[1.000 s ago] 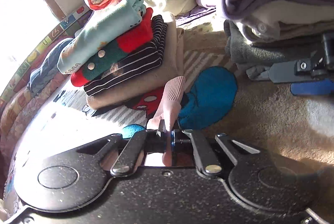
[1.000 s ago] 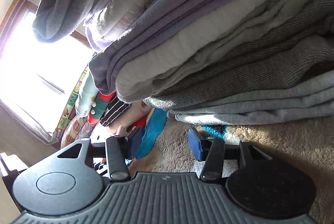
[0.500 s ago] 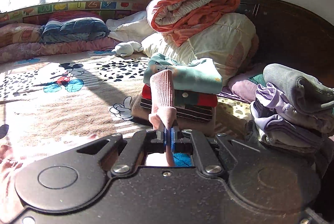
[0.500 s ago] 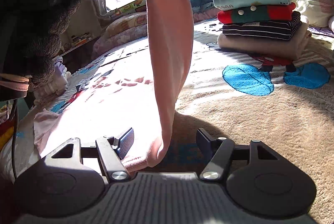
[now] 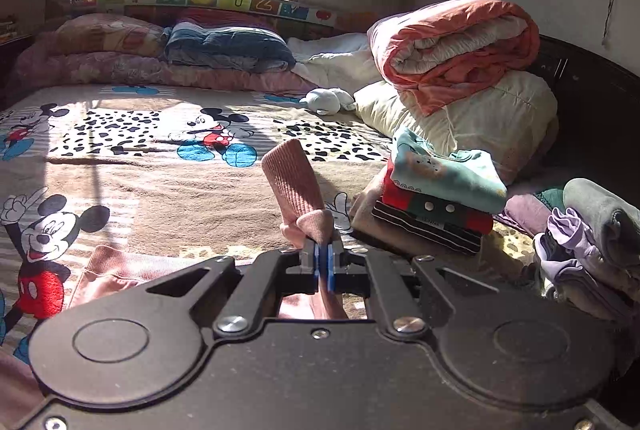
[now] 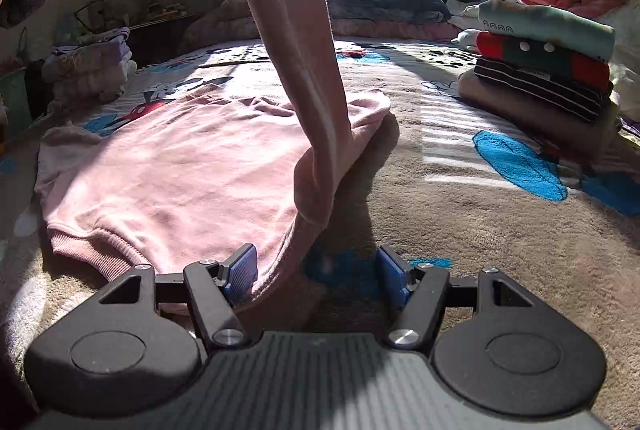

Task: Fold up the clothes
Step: 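Lift the sleeve with the left tool and fold it across the sweatshirt body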

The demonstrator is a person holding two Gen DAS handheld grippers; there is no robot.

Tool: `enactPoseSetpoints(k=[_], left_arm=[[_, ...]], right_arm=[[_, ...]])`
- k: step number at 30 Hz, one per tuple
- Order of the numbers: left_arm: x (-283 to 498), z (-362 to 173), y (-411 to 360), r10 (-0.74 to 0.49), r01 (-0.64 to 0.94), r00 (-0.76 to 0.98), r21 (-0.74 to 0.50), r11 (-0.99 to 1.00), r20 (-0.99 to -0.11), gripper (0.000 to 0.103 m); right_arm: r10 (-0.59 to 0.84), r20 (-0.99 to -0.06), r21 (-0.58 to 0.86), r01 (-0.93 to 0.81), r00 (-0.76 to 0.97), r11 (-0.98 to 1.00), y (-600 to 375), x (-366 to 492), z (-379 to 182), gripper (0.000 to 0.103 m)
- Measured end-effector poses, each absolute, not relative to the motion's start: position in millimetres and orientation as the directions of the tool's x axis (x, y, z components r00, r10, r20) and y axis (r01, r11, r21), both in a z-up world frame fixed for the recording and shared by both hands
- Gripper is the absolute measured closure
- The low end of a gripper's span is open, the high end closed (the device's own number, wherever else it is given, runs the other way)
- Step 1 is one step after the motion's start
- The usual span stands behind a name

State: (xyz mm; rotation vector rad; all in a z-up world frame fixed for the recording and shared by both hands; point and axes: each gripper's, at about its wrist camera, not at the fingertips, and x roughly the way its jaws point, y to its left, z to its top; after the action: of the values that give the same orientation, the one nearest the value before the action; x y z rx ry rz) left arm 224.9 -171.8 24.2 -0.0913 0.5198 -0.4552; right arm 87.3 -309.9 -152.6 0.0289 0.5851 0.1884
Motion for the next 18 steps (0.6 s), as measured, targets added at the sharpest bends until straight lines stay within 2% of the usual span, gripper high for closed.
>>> enactPoseSetpoints(k=[6, 11, 18], left_arm=[[222, 21, -135, -0.444, 0.379, 0.785, -0.232, 0.896, -0.433, 0.100], [218, 12, -108, -0.470, 0.400, 0.802, -0.254, 0.881, -0.368, 0.100], [207, -10, -92, -0.486, 0.449, 0.832, -0.189, 0.873, -0.267, 0.100]], right_arm=[[0.132, -0.552, 0.029, -0.140, 0.823, 0.990, -298, 77, -150, 0.039], [0.107, -0.544, -0.019, -0.140, 0.832, 0.990, -290, 66, -151, 0.039], [0.093, -0.522, -0.096, -0.167, 0.848, 0.981, -278, 61, -150, 0.039]])
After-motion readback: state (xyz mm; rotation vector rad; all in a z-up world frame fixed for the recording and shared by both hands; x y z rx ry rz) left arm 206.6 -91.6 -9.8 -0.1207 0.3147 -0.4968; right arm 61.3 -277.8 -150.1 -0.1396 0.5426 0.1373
